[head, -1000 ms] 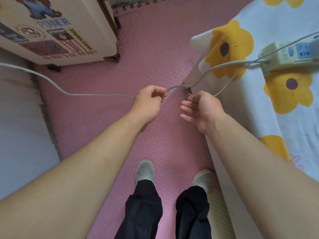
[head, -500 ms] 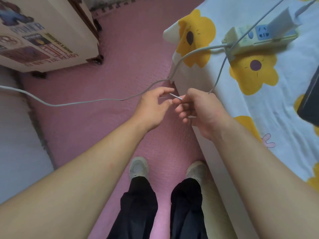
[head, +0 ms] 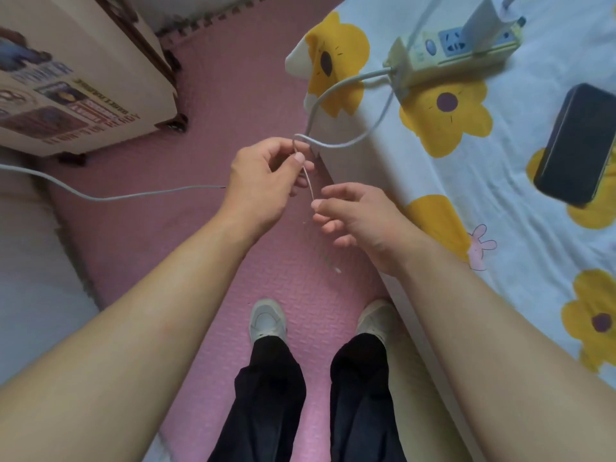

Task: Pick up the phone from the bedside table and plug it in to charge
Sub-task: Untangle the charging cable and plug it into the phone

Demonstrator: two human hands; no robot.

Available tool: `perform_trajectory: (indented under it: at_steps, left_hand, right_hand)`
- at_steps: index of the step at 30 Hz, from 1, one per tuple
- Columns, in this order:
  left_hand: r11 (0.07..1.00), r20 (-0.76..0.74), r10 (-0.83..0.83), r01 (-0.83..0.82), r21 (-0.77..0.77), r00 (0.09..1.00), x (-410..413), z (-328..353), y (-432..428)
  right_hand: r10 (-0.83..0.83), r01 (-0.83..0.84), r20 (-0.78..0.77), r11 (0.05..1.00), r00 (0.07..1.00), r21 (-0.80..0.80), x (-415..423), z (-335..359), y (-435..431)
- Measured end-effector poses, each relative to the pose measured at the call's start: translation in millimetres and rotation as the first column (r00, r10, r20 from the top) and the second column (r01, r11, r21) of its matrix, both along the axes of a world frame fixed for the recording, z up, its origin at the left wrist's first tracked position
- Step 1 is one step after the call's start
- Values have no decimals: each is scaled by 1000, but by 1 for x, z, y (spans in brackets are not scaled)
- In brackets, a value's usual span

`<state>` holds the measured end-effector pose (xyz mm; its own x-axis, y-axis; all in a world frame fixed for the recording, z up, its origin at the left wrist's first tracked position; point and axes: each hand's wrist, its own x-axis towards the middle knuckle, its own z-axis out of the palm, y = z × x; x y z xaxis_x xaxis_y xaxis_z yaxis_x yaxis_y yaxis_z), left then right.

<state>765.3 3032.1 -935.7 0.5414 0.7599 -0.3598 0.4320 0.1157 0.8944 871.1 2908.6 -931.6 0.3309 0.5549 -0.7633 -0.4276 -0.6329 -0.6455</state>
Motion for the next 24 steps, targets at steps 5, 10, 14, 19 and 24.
perform_trajectory:
  at_steps: [5,10,14,19,24]
  left_hand:
    - [997,46,41,-38,-64,998,0,12,-5]
    - [988,110,69,-53,-145,992,-2,16,-8]
    - [984,-7,-31,29,-178,999,-11,6,-8]
    - [946,-137,-244,204,-254,960,-31,-6,-17]
    - [910,-125,-329,279,-305,936,-47,-7,-20]
  right_hand:
    - [168,-161,251,986,953,-51,-8,-12,-4]
    - [158,-168,401,986,902,-10,-10,-14,-4]
    - [96,-132,375,989,922,72,-7,-8,-4]
    - [47,-105,355,984,933,146,-6,4,0]
    - [-9,-68,343,975,939,212,-4,17,4]
